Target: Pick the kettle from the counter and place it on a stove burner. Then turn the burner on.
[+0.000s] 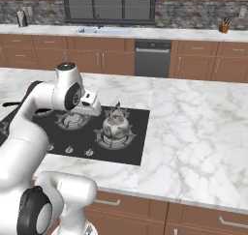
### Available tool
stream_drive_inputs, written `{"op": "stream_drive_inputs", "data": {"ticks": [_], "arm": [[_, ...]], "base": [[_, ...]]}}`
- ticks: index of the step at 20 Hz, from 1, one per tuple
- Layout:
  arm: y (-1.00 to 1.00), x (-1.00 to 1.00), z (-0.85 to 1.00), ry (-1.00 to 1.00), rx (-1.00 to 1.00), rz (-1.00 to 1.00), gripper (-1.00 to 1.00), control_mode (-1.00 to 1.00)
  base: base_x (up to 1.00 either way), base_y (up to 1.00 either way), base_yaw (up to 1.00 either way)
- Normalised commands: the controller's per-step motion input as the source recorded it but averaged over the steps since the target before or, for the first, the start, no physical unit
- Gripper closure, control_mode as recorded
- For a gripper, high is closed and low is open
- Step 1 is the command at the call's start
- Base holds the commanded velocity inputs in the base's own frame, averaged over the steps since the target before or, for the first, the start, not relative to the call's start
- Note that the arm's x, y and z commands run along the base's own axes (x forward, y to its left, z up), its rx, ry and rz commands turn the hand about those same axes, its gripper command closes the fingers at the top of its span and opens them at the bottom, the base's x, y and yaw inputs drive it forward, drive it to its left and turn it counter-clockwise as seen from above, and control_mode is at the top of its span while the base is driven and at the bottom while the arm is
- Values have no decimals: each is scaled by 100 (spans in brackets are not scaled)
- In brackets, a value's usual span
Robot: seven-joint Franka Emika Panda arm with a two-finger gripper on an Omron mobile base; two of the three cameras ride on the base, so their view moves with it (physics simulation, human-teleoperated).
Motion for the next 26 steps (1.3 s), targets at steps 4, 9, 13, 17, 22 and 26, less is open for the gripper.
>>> {"op": "stream_drive_inputs", "data": {"ticks": [4,9,13,17,22,26], "arm": [[0,0,-16,12,0,0,-100,-100],[0,0,-27,12,0,0,-100,-100],[0,0,-36,8,0,1,-100,-100],[0,0,-40,6,0,0,-100,-100],[0,0,-43,5,0,0,-100,-100],[1,0,-43,2,0,0,-100,-100]], "base": [[0,0,0],[0,0,0],[0,0,0],[0,0,0],[0,0,0],[0,0,0]]}}
